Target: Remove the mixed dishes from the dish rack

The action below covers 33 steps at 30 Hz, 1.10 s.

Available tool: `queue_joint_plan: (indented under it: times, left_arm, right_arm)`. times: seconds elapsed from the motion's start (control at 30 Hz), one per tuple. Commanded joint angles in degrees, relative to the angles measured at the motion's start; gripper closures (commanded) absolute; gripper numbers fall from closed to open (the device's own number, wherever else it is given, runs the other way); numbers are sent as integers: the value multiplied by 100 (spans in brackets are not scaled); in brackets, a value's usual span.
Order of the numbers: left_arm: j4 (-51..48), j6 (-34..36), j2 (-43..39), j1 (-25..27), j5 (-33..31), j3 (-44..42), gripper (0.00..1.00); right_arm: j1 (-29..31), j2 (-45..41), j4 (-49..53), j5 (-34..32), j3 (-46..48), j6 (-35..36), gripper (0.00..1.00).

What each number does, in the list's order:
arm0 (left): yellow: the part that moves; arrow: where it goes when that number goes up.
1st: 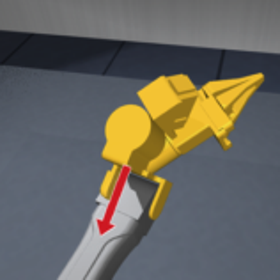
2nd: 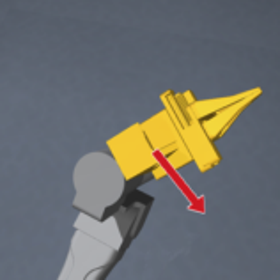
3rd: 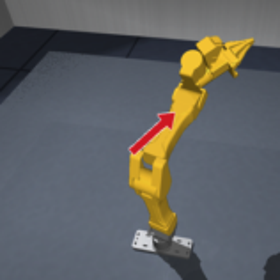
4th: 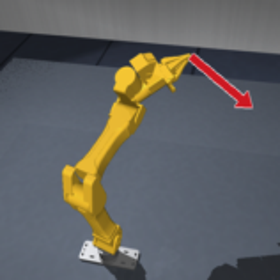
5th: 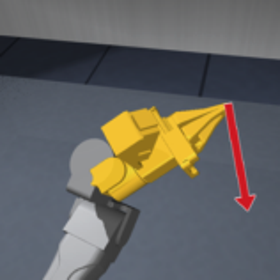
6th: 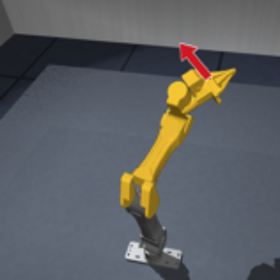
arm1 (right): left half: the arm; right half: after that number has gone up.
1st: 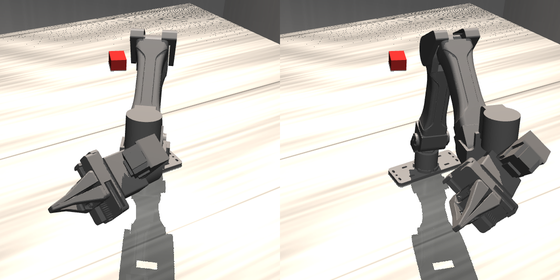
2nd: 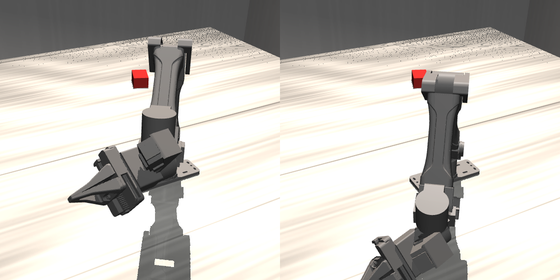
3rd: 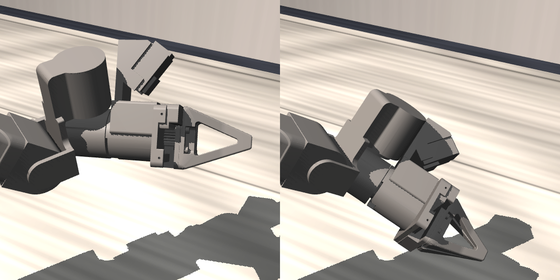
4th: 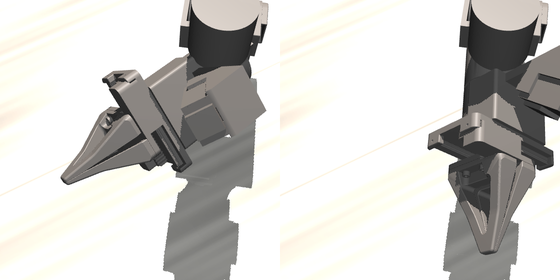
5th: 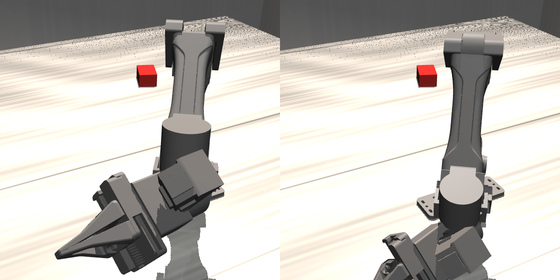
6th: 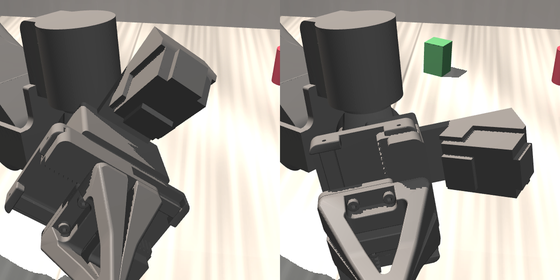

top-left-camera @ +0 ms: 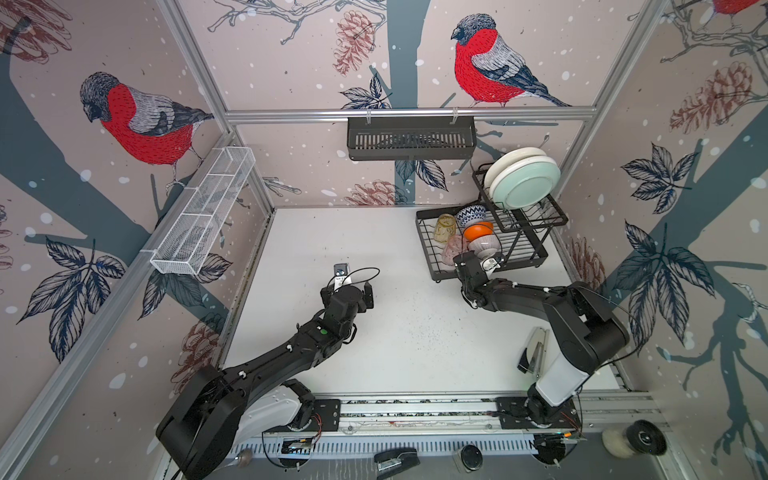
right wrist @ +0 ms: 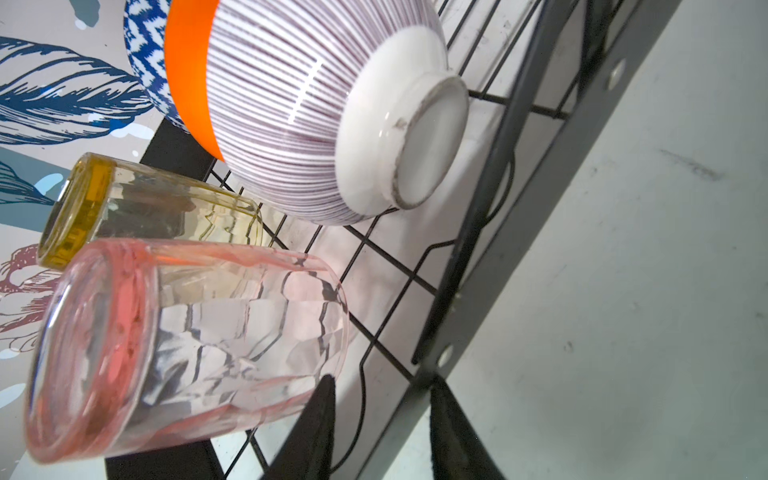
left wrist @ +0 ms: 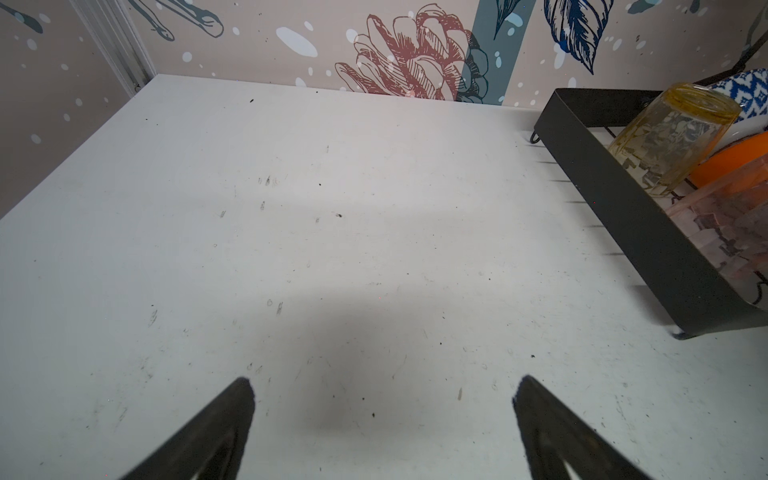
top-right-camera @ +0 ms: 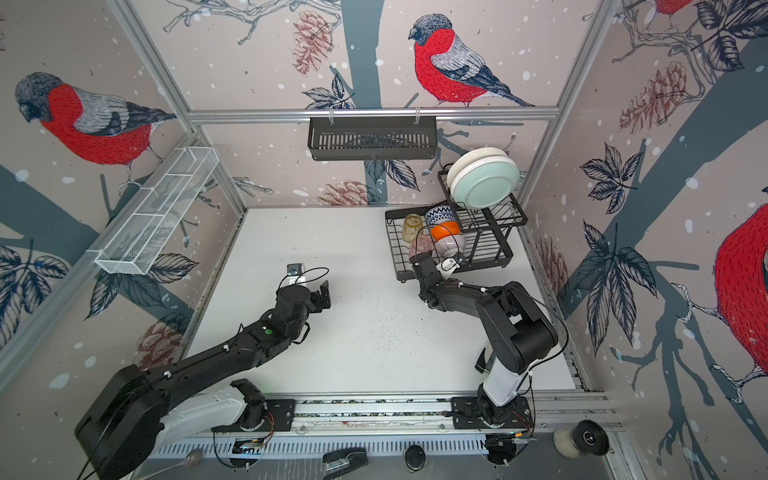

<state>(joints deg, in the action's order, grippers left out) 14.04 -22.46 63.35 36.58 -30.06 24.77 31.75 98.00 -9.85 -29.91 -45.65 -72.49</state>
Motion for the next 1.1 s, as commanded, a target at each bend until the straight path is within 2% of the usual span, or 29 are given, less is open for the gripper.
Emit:
queue_joint_plan:
  times: [0.0, 0.27, 0.43, 0.67, 0.9, 0.97, 1.07]
  left_arm:
    - [107, -38, -24, 3, -17, 36, 2]
    - [82, -28, -33, 7, -79, 27, 3]
    - [80, -32, -28, 7, -48, 36, 2]
    - [44, -44, -66, 5, -35, 45, 3]
    - [49, -82, -171, 7, 99, 19, 2]
    - [62, -72, -163, 12, 125, 21, 2]
    - [42, -83, -139, 6, 114, 33, 3]
  right_arm:
    - [181, 74, 1568, 1867, 290, 604, 94]
    - [527, 32, 1523, 2052, 593, 417, 97]
    - [739, -26, 1951, 2073, 556, 717, 98]
    - [910, -212, 2048, 2286, 855, 1060, 99]
    - [1394, -246, 2631, 1906, 628, 1545, 100]
    - [1545, -147, 3017, 1675, 469, 1532, 100]
    - [1780, -114, 3011, 1708, 464, 1551, 100]
